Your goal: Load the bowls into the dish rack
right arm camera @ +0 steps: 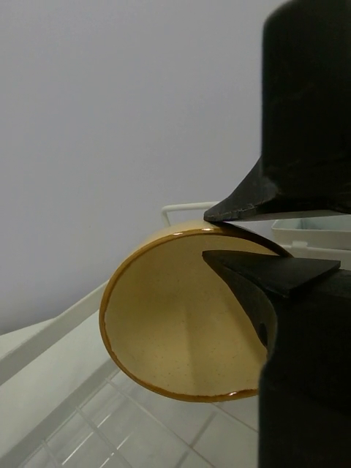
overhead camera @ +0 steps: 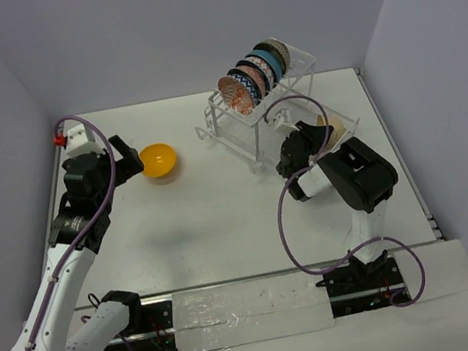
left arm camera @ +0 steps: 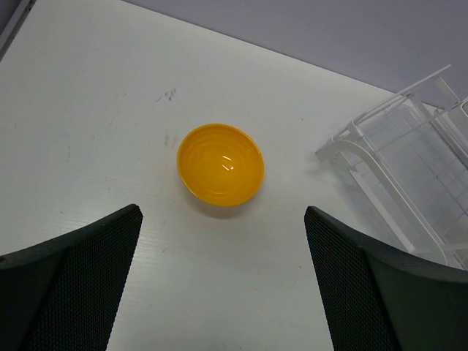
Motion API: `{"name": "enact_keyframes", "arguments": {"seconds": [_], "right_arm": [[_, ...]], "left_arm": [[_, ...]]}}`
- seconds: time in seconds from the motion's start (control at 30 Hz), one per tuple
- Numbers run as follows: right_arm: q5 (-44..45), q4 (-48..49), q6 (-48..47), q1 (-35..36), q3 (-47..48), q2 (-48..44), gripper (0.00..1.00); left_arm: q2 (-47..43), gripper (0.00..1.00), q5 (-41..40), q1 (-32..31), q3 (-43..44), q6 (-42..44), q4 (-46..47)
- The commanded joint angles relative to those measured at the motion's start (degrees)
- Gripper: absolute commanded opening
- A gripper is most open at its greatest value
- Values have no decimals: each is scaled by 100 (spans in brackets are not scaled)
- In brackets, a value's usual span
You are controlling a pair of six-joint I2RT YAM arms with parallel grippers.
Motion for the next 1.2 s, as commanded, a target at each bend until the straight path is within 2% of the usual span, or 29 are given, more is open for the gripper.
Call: {"name": "enact_keyframes", "arguments": {"seconds": [0.0,0.2,0.37,0.47,0.5,0.6,0.73,0.93,1.17], "right_arm": [[-106,-374,421,260,-178,384,29],[-70,-462,545,427,-222,463,36],[-140,-515,607,524,-249,427,36],[-149,-524,598,524,-249,410,26],[-140,-515,581,524,-249,401,14],[-175,-436,475,533,-266,393,8],[-281,-453,405,620,-266,340,10],[-562,-980,738,779,-284,164,16],[-650,-1165,1002,902,-345,76,22]], "left_arm": [[-121,99,-54,-25,4,109,234],[-130,99,-54,-25,4,109,234],[-138,99,-54,-16,4,109,226],[-147,99,-71,-16,4,109,234],[-138,99,-72,-25,4,109,234],[-138,99,-63,-16,4,109,234],[-164,99,-72,-25,4,118,226],[-147,99,-54,-16,4,118,234],[-112,99,-63,-16,4,118,226]]}}
